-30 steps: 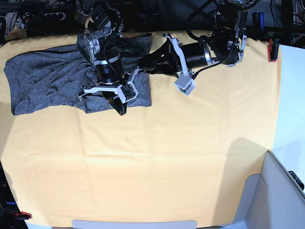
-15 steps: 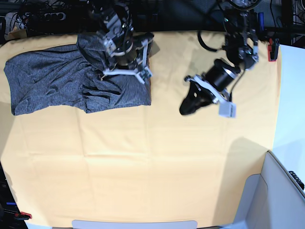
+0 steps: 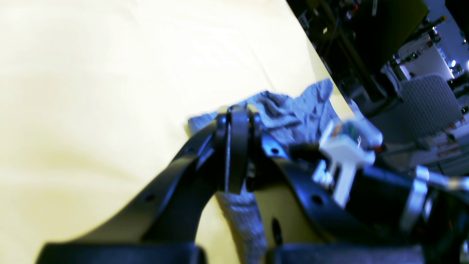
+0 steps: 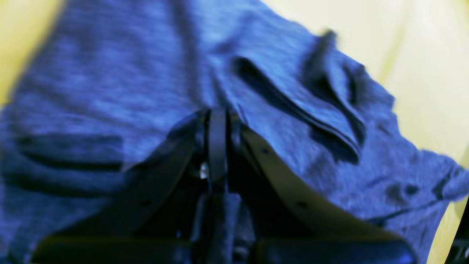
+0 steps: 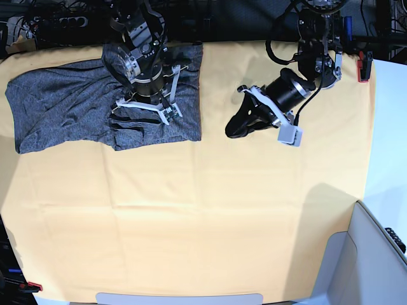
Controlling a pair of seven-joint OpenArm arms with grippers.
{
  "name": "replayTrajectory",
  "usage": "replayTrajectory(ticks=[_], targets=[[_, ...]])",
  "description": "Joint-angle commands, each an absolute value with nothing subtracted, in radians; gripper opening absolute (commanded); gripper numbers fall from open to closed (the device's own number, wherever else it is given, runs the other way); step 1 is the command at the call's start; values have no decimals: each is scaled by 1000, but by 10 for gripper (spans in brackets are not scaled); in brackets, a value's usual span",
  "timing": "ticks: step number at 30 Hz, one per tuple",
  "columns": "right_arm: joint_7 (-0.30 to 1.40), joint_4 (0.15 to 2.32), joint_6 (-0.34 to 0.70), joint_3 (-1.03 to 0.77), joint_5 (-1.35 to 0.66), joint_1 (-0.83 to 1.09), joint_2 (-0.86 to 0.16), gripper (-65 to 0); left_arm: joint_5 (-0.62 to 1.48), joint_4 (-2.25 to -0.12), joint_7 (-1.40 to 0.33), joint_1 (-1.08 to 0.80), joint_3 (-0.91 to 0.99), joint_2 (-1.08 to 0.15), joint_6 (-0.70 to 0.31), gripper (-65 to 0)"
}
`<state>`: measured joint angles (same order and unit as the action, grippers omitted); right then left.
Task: Fold the T-shirt properly
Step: 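Press and smooth the folded shirt with the right gripper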
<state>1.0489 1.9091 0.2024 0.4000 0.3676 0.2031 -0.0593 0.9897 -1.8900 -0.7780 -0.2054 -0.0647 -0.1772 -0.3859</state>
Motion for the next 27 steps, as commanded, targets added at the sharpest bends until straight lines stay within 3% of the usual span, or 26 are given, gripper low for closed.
replayTrajectory(ticks=[1, 7, 21, 27], targets=[[1036, 1929, 202, 400, 372, 196, -53, -650, 1007, -1906, -751, -193, -62, -182, -397, -645], [1036, 1926, 202, 389, 374, 163, -56, -650, 1007, -1906, -751, -193, -61, -182, -397, -645], [1030, 1931, 202, 42, 374, 111, -58, -650, 1007, -1905, -756, -208, -61, -183, -397, -645], [970, 1968, 202, -10, 366, 117, -53, -650, 1007, -1905, -756, -208, -61, -182, -397, -645]])
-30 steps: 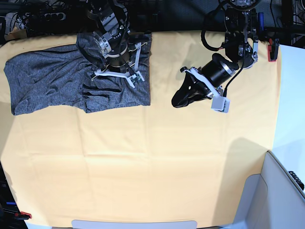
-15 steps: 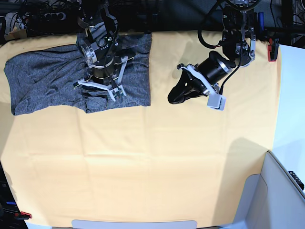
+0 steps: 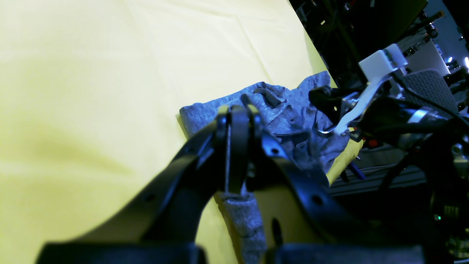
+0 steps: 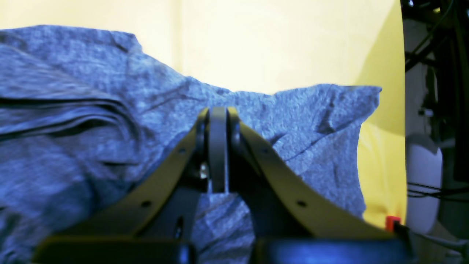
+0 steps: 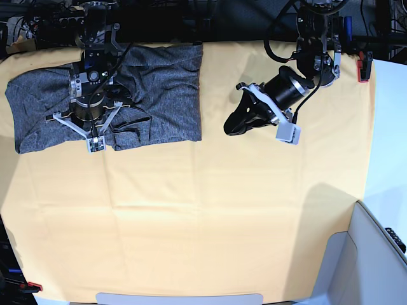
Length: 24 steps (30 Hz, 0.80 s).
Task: Fold the T-shirt properly
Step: 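Press and smooth the folded shirt with the right gripper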
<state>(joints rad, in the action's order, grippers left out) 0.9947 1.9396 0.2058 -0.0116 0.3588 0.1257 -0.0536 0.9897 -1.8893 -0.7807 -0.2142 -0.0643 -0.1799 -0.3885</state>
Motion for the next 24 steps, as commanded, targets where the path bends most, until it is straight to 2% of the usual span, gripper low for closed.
replayTrajectory(ticks=[1, 11, 18, 24], targets=[[966, 1994, 205, -7, 364, 139, -48, -650, 1007, -1905, -756, -208, -61, -182, -397, -645], [918, 2052, 211, 295, 364, 231, -21, -650, 1006, -1902, -756, -208, -61, -186, -397, -645], [921, 2014, 211, 320, 364, 228, -18, -650, 1006, -1902, -756, -208, -61, -186, -397, -645], [921, 1896, 211, 317, 364, 183, -24, -650, 1006, -1902, -756, -208, -61, -186, -397, -645]])
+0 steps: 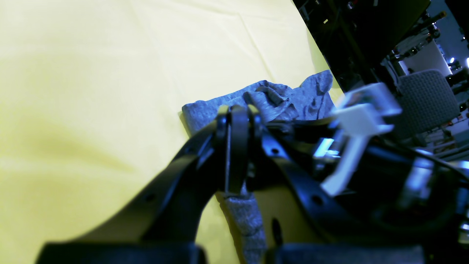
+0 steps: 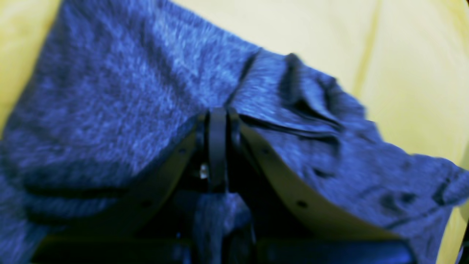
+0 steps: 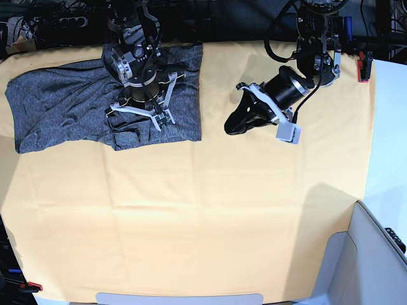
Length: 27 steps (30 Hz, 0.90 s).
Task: Fold the T-shirt properly
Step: 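Press and smooth the folded shirt with the right gripper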
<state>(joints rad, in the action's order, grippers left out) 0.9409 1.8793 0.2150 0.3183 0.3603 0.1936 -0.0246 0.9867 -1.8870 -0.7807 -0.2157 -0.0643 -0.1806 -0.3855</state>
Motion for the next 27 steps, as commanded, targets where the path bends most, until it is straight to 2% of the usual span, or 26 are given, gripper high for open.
replayTrajectory(ticks=[1, 7, 13, 20, 27], targets=[[921, 1879, 211, 317, 364, 176, -25, -650, 1006, -1902, -756, -208, -61, -186, -397, -645], [921, 1831, 205, 315, 372, 122, -25, -650, 1006, -1902, -756, -228, -62, -186, -397, -645], [923, 1821, 205, 179, 374, 65, -27, -650, 1006, -1902, -754, -245, -62, -186, -397, -645], [917, 1672, 203, 25, 478, -42, -54, -650, 1006, -1903, -753, -252, -62, -186, -397, -645], [920, 1840, 206, 10, 484, -41, -44, -650, 1006, -1903, -753, -252, -65, -185, -397, -645]])
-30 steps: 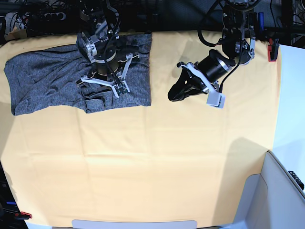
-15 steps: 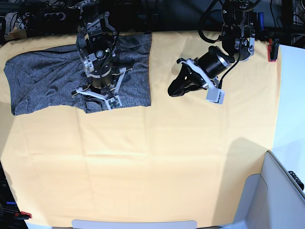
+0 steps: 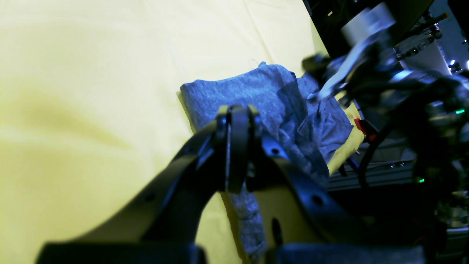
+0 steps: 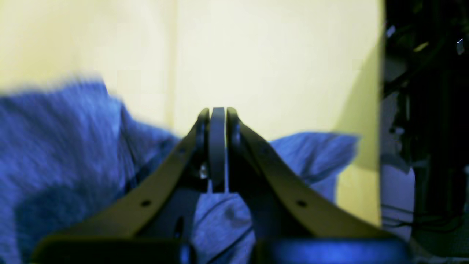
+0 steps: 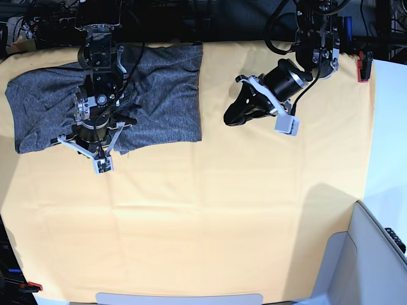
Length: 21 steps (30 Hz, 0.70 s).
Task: Fold the T-shirt properly
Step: 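Press and smooth the folded shirt with the right gripper, then press the right gripper along the folded shirt's middle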
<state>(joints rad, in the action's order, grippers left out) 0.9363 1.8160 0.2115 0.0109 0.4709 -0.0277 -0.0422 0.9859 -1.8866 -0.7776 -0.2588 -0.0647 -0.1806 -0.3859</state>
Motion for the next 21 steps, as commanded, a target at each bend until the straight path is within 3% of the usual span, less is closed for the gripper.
replayTrajectory(ticks=[1, 4, 9, 21], targets=[[921, 1874, 208, 12, 483, -31, -39, -650, 1006, -1903, -753, -252, -67, -185, -397, -645], [923, 1994, 219, 12, 483, 15, 7, -650, 1006, -1902, -753, -252, -64, -185, -397, -645], [983, 2054, 357, 39, 483, 131, 77, -650, 1006, -1902, -753, -252, -62, -186, -397, -645], [938, 2055, 364, 82, 280, 357, 82, -650, 1006, -1850, -753, -246, -62, -188, -397, -645]])
